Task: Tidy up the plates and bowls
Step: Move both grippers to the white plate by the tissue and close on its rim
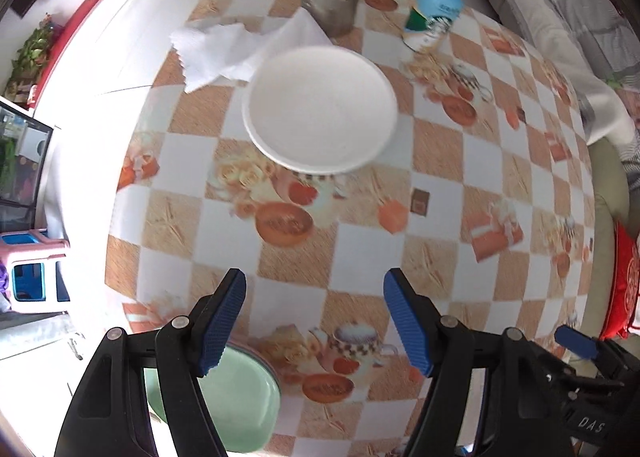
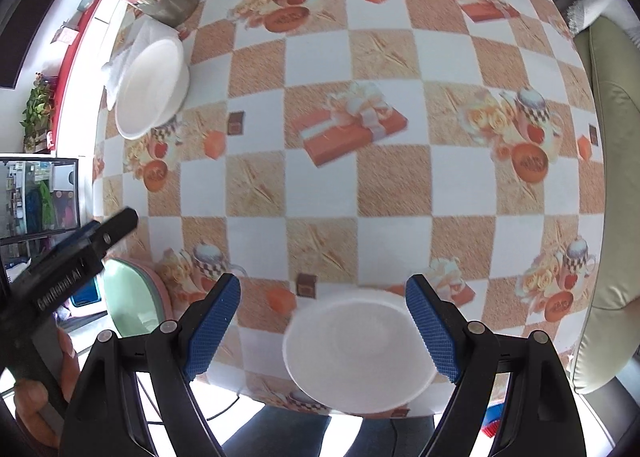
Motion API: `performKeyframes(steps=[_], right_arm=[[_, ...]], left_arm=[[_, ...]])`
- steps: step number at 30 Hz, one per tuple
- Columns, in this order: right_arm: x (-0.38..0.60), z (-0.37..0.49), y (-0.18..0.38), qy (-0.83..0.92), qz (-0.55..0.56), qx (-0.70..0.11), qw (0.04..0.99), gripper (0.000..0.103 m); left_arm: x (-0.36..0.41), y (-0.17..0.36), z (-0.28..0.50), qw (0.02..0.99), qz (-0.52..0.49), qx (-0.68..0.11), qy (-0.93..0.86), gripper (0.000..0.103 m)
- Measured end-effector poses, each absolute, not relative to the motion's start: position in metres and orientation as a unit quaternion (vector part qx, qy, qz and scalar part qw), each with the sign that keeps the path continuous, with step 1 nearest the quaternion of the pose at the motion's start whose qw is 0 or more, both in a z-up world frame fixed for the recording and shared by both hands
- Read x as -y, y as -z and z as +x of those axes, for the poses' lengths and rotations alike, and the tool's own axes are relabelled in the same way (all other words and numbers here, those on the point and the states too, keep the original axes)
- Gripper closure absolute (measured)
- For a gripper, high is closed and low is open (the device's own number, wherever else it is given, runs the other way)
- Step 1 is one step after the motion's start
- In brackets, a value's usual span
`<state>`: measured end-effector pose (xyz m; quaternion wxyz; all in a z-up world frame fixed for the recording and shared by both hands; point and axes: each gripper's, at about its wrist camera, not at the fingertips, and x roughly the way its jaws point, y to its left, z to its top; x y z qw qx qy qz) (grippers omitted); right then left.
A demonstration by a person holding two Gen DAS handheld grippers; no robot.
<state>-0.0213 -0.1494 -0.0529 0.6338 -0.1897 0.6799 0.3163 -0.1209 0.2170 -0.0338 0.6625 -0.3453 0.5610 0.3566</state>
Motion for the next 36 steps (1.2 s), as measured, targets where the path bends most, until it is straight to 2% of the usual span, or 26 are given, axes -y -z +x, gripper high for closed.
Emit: performKeyframes(steps=[14, 29, 30, 31, 33, 34, 35, 36], right_arm=[[0.038, -0.010, 0.069, -0.327, -0.163, -0.672, 0.644, 0.017], [-0.047, 0.003, 0.112, -0.346, -0.153, -0.667, 0.642, 0.018], [-0.050, 0.004, 0.114, -0.344, -0.154, -0.666, 0.644, 0.022], [-0.054, 0.004, 0.116, -0.342, -0.157, -0.665, 0.645, 0.030], [-0.060, 0.005, 0.123, -0.337, -0.158, -0.669, 0.643, 0.041], [-0.061, 0.006, 0.127, -0.334, -0.154, -0.673, 0.642, 0.045], [-0.062, 0.007, 0.130, -0.333, -0.149, -0.676, 0.640, 0.055], [-0.063, 0.008, 0.132, -0.335, -0.140, -0.681, 0.636, 0.058]], left_arm=[[-0.317, 0.073, -0.112, 0.625, -0.336, -0.569, -0.416, 0.028], [-0.356, 0.114, -0.095, 0.624, -0.328, -0.584, -0.402, 0.028], [-0.358, 0.115, -0.094, 0.626, -0.324, -0.585, -0.401, 0.028], [-0.359, 0.116, -0.092, 0.627, -0.322, -0.587, -0.398, 0.029], [-0.360, 0.121, -0.090, 0.625, -0.326, -0.592, -0.391, 0.036], [-0.361, 0.124, -0.090, 0.623, -0.337, -0.592, -0.384, 0.043], [-0.362, 0.126, -0.090, 0.623, -0.350, -0.590, -0.376, 0.052], [-0.361, 0.127, -0.089, 0.625, -0.361, -0.585, -0.369, 0.056]])
